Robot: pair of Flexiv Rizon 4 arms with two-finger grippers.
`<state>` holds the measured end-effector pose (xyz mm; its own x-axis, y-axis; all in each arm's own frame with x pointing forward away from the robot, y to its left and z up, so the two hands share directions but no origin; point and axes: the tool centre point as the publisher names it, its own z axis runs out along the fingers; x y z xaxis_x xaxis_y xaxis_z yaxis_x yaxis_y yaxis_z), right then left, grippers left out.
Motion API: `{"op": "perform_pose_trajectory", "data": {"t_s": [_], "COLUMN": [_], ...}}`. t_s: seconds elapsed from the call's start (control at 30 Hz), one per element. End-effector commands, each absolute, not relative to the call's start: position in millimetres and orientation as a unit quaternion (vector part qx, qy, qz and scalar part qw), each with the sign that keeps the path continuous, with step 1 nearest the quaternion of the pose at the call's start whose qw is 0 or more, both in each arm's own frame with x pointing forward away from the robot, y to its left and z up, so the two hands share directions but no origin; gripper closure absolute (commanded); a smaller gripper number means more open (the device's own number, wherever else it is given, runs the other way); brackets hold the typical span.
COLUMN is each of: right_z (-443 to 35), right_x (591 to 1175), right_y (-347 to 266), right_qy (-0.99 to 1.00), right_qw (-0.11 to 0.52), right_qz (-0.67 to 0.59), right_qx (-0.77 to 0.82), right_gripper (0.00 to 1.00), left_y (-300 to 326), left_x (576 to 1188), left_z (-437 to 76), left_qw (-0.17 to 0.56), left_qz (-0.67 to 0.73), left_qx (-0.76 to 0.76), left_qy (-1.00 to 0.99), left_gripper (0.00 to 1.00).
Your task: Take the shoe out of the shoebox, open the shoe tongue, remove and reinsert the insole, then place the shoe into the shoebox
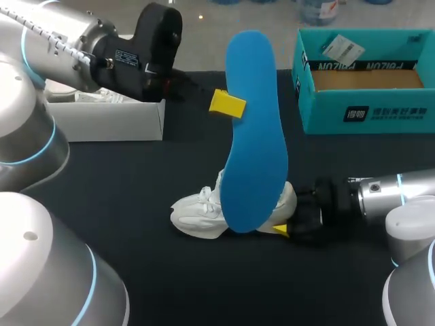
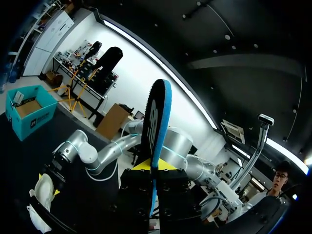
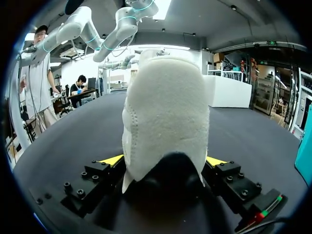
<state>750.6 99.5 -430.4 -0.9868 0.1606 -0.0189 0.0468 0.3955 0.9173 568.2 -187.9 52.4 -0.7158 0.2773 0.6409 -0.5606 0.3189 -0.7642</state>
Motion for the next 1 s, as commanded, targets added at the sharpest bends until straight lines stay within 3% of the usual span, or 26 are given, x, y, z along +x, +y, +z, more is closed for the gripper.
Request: {"op": "perform_pose_trajectory", "data": {"t_s": [0.03, 0.47, 1.0], "right_z": [-420.6, -401.8, -400.0], "right_x": [746.0, 737.3, 737.6], "right_y": [93.9, 85.2, 86.8], "right_qy": [0.843, 0.878, 0.886], "right_qw": [0.045, -0.019, -0.028], "right_qz": [0.531, 0.467, 0.451], "right_qx": [0.066, 0.104, 0.104], "right_gripper": [0.00, 0.00, 0.00], "left_y": [-188.6, -188.6, -188.6], "left_x": [568.5, 568.5, 568.5], "left_z": [51.9, 51.9, 51.9], "left_qw": [0.364, 0.364, 0.364], "left_qz": [0.575, 0.575, 0.575], "left_qx": [0.097, 0.097, 0.097], "left_qy": [-0.726, -0.726, -0.726], "left_gripper": [1.00, 1.00, 1.00]}}
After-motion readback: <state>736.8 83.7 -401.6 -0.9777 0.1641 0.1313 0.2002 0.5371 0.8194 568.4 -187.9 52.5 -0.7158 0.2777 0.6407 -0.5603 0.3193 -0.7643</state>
